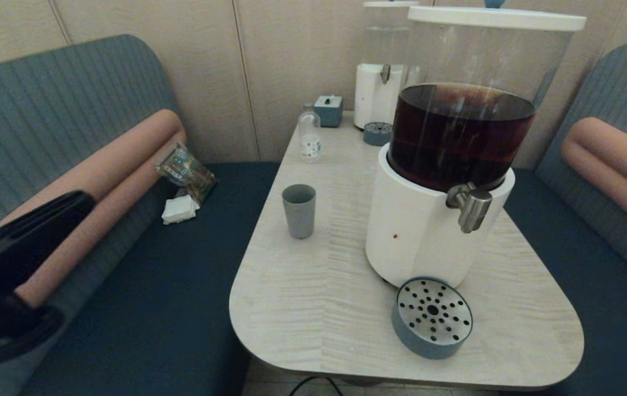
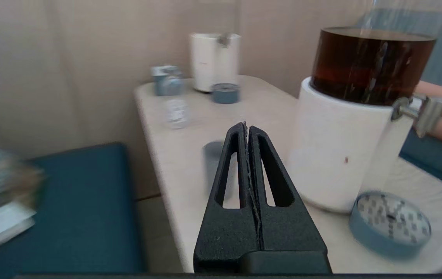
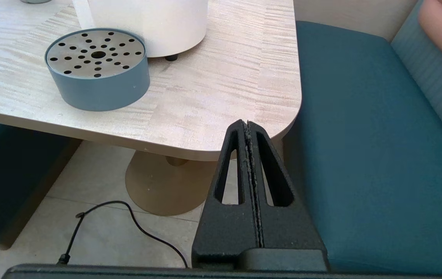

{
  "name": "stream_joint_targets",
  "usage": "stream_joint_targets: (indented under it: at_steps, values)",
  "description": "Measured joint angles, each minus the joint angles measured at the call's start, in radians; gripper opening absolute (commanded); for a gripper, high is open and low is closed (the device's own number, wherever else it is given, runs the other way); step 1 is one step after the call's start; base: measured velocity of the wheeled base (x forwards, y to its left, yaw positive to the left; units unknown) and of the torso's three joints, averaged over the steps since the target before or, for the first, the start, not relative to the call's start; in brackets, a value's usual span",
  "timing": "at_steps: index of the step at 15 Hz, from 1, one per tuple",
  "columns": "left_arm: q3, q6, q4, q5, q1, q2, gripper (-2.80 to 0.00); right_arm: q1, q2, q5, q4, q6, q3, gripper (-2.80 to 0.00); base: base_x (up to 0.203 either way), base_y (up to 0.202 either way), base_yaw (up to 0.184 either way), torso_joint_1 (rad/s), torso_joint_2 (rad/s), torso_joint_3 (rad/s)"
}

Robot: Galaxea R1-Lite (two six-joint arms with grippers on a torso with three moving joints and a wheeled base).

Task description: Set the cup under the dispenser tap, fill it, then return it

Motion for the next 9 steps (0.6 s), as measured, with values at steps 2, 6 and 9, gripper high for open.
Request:
stream_joint_targets:
  at_steps: [2, 6, 9]
  values:
    - [0.065, -0.010, 0.114, -0.021, 0.068, -0.202, -2.80, 0.000, 0.000, 0.000, 0.000, 0.001, 0.000, -2.80, 0.000, 0.000, 0.000, 0.000, 0.00, 0.000]
    - [0.199, -0.053, 0.216, -0.071, 0.190, -0.535, -2.80, 0.000, 0.000, 0.000, 0.000, 0.000, 0.000, -2.80, 0.000, 0.000, 0.000, 0.000, 0.00, 0.000]
    - [0.245, -0.116, 0.188, -0.073, 0.231, -0.678, -2.80, 0.000, 0.000, 0.000, 0.000, 0.000, 0.000, -2.80, 0.000, 0.000, 0.000, 0.000, 0.00, 0.000]
